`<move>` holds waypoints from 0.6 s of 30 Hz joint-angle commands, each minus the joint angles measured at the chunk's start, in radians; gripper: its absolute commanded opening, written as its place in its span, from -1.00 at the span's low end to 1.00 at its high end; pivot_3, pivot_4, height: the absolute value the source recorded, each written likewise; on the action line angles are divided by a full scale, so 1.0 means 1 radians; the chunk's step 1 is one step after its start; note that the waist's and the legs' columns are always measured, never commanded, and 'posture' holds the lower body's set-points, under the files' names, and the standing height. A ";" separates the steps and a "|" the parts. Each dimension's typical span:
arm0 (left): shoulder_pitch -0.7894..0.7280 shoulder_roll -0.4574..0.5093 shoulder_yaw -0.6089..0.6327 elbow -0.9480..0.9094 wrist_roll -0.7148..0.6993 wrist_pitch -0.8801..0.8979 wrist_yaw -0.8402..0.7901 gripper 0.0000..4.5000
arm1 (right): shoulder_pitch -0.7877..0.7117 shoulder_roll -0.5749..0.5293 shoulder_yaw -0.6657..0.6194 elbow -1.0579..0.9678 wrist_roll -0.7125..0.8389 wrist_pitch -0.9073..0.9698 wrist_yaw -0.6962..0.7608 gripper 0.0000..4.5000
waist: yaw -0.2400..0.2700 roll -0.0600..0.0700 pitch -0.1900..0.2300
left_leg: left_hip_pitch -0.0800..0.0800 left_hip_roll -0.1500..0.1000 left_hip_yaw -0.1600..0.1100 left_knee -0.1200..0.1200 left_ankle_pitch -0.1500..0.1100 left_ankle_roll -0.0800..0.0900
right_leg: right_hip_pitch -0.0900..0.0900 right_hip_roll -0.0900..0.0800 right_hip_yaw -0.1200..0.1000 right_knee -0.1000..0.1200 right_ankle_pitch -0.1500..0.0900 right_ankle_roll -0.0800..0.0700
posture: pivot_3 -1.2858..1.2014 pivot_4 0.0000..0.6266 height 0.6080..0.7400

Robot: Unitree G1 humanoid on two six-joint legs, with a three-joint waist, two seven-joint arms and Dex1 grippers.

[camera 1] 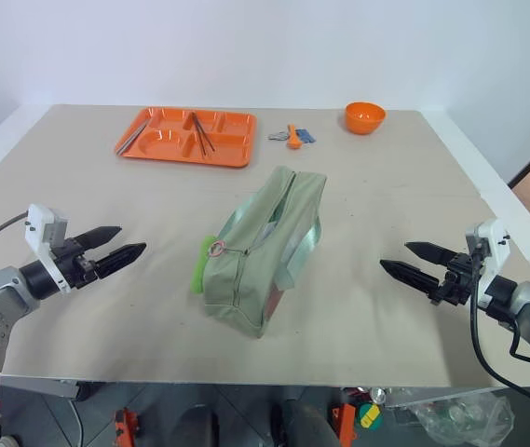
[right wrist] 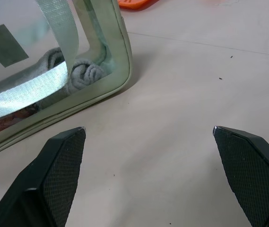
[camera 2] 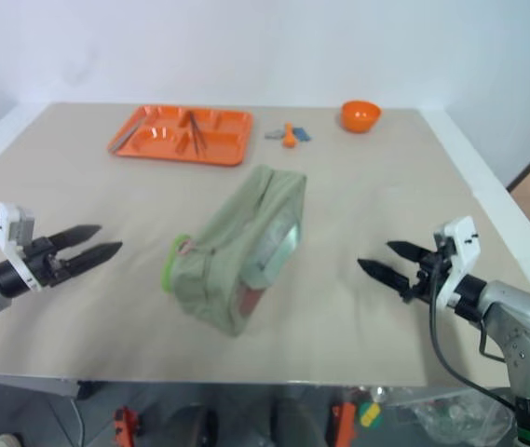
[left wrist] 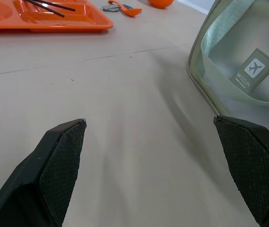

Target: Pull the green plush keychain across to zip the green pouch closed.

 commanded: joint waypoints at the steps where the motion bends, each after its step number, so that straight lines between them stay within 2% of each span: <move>1: -0.003 0.016 0.012 -0.020 -0.002 -0.019 -0.009 1.00 | -0.023 -0.021 -0.005 -0.024 0.003 -0.014 0.012 0.99 | 0.000 0.000 0.000 | 0.000 0.000 0.000 0.000 0.000 0.000 | 0.000 0.000 0.000 0.000 0.000 0.000 | 0.03 -0.52 1.00; 8: -0.008 0.016 0.013 -0.014 -0.016 -0.027 -0.053 1.00 | -0.049 -0.050 0.034 -0.017 -0.024 -0.026 0.040 0.99 | 0.000 0.000 0.000 | 0.000 0.000 0.000 0.000 0.000 0.000 | 0.000 0.000 0.000 0.000 0.000 0.000 | 0.03 -0.52 1.00; 12: -0.064 0.017 -0.008 0.000 -0.016 -0.122 -0.177 1.00 | -0.096 -0.082 0.057 -0.042 -0.026 -0.023 0.064 0.99 | 0.000 0.000 0.000 | 0.000 0.000 0.001 0.000 0.000 0.000 | 0.000 0.000 0.000 0.000 0.000 0.000 | 0.03 -0.52 1.00; 15: -0.158 0.005 -0.010 0.021 -0.036 -0.127 -0.177 1.00 | -0.157 -0.130 0.086 -0.061 -0.022 -0.016 0.104 0.99 | 0.001 0.000 0.003 | 0.000 0.000 0.001 0.001 0.000 0.000 | 0.000 0.000 0.000 0.000 0.000 0.000 | 0.03 -0.52 1.00; 18: -0.220 0.010 -0.016 -0.003 -0.080 -0.097 -0.198 1.00 | -0.226 -0.224 0.159 -0.090 -0.061 -0.034 0.191 0.99 | 0.000 0.001 0.003 | 0.000 0.000 0.001 0.001 0.001 0.000 | 0.000 0.001 0.000 0.000 0.000 0.001 | 0.03 -0.52 1.00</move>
